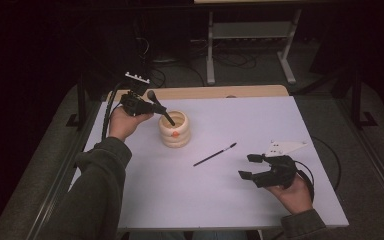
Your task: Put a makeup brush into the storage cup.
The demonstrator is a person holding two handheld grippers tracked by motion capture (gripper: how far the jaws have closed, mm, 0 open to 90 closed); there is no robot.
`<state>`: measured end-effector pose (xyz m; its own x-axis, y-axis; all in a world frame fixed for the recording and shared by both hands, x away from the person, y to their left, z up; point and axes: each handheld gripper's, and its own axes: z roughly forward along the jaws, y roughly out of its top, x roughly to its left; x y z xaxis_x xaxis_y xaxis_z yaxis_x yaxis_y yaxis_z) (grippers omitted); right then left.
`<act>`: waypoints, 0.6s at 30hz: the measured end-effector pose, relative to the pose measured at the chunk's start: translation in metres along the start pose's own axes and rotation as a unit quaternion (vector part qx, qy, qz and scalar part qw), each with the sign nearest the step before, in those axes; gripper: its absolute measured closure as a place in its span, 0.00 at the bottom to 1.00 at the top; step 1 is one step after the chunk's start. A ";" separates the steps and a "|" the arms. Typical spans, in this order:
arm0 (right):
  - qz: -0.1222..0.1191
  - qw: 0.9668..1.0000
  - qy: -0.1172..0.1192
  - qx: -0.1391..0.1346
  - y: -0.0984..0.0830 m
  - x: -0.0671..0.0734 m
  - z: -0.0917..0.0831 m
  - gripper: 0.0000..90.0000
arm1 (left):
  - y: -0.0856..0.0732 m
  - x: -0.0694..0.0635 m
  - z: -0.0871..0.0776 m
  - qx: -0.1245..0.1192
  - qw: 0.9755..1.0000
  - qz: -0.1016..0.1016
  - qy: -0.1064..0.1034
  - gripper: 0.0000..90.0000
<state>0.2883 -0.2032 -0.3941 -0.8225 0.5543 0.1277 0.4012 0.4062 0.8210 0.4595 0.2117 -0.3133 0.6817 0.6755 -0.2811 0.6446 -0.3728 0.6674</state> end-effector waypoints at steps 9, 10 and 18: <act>0.000 1.000 0.000 0.002 0.000 0.000 0.001 0.35 | -0.006 0.000 0.004 0.003 1.000 0.000 0.002 0.86; 0.001 1.000 0.000 0.002 0.000 0.000 0.001 0.35 | -0.007 0.000 0.004 0.003 1.000 0.001 0.002 0.86; 0.001 1.000 0.000 0.000 0.000 0.001 0.002 0.35 | -0.011 -0.001 0.005 0.004 1.000 0.004 0.007 0.86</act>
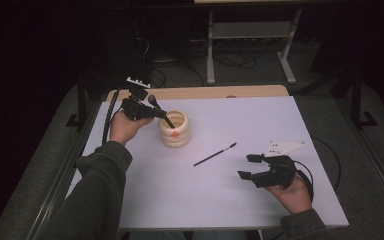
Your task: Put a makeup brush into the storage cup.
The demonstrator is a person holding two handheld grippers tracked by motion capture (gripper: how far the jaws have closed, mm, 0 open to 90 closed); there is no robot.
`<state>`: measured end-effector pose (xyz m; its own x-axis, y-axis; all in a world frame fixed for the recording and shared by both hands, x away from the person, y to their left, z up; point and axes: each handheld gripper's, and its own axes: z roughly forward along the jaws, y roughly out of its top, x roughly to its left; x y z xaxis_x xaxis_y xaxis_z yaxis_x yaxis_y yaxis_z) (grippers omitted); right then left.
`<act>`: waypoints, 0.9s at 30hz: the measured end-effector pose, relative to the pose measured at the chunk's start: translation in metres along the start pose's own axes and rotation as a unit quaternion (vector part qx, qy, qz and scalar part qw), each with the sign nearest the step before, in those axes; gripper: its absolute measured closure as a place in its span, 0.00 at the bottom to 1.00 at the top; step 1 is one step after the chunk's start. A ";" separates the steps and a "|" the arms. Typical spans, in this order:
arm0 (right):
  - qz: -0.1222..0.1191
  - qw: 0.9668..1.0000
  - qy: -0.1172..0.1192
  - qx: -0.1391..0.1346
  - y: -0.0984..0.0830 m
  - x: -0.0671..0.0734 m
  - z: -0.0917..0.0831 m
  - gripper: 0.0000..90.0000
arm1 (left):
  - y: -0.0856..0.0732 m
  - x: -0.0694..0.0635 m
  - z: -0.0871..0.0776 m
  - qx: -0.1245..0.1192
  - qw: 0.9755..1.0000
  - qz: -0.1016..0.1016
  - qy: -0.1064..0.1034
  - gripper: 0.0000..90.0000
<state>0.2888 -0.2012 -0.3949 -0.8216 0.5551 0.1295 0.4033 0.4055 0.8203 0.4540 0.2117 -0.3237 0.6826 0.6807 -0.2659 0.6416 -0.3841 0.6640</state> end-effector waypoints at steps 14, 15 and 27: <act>0.000 1.000 0.001 0.003 0.001 0.000 0.002 0.35 | -0.008 0.000 0.000 0.001 1.000 0.001 0.002 0.82; 0.000 1.000 0.001 0.003 0.001 0.000 0.002 0.35 | -0.008 -0.001 -0.001 0.001 1.000 0.002 0.003 0.79; 0.000 1.000 0.000 0.004 0.001 -0.002 0.002 0.35 | -0.025 -0.001 -0.011 -0.008 1.000 -0.002 0.007 0.65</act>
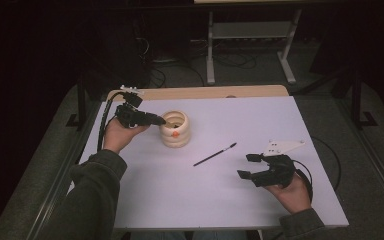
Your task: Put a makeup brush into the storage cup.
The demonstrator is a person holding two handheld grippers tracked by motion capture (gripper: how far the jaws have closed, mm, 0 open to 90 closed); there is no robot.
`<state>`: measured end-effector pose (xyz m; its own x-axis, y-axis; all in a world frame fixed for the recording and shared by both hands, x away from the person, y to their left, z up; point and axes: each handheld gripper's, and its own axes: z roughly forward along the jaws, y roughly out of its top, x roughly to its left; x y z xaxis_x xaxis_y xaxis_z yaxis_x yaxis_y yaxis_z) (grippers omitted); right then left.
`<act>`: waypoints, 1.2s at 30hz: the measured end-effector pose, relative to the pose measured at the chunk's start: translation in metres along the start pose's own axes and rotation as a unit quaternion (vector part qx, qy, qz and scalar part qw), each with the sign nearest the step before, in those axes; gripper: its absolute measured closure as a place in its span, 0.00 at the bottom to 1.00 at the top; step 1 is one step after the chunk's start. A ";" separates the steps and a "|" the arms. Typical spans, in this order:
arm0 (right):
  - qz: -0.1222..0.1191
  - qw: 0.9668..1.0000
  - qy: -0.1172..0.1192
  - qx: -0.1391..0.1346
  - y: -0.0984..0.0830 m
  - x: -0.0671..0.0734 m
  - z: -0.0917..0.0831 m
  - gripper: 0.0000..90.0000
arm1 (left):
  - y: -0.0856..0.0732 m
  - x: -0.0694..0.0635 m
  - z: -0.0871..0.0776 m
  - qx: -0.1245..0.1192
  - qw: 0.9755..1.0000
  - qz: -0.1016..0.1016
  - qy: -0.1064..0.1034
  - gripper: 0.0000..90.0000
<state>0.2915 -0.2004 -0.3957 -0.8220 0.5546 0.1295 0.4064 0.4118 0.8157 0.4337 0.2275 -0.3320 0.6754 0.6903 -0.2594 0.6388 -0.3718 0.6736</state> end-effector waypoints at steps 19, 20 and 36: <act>0.003 1.000 -0.024 0.006 0.002 -0.003 -0.004 0.33 | -0.032 -0.002 -0.018 -0.007 1.000 0.009 0.001 0.60; 0.003 1.000 -0.025 0.006 0.002 -0.004 -0.004 0.33 | -0.033 -0.002 -0.018 -0.006 1.000 0.010 0.000 0.60; 0.004 0.999 -0.042 0.009 -0.001 -0.005 -0.009 0.32 | -0.052 -0.021 -0.023 -0.011 1.000 0.028 -0.009 0.55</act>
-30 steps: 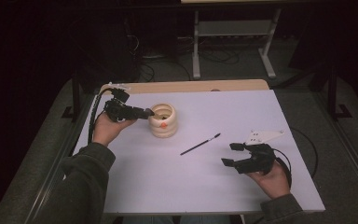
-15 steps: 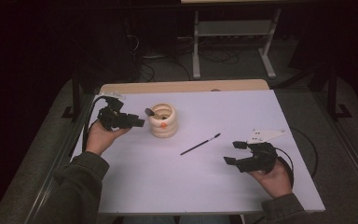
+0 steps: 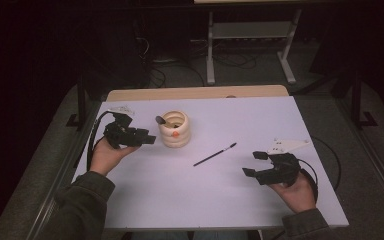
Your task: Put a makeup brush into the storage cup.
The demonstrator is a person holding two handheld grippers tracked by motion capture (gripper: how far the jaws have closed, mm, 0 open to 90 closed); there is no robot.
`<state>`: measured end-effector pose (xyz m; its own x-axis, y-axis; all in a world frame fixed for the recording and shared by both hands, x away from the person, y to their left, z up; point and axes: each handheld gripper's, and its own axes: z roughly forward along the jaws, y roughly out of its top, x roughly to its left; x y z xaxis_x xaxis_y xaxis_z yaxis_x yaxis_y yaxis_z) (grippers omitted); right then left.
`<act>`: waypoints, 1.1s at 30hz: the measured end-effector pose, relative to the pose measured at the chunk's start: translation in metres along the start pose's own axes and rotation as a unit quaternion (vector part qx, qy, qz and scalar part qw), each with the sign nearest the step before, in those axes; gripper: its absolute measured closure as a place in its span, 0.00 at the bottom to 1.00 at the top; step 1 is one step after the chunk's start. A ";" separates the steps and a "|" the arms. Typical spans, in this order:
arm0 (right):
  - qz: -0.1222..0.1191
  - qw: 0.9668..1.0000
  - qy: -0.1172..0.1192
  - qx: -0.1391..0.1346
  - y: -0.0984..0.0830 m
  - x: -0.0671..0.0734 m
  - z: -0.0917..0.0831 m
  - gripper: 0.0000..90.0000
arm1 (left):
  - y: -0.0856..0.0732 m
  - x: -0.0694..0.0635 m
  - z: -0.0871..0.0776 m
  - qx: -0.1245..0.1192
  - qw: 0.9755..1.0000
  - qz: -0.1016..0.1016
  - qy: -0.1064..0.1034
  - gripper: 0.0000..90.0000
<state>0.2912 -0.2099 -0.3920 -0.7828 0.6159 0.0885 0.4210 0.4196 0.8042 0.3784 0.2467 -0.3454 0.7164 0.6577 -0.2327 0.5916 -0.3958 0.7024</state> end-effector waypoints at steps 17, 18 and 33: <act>0.003 1.000 -0.009 0.002 -0.001 -0.001 -0.003 0.31 | -0.005 -0.021 -0.006 -0.011 1.000 0.024 -0.013 0.54; 0.001 1.000 -0.009 0.002 -0.001 -0.002 -0.003 0.31 | -0.005 -0.023 -0.005 -0.011 1.000 0.021 -0.014 0.53; 0.007 1.000 -0.013 0.008 -0.004 -0.004 -0.002 0.31 | -0.006 -0.041 0.014 0.009 0.998 0.048 -0.027 0.52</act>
<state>0.2914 -0.2151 -0.3941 -0.7645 0.6391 0.0844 0.4399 0.4215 0.7930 0.3503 0.2129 -0.3498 0.7883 0.5814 -0.2012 0.5261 -0.4675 0.7104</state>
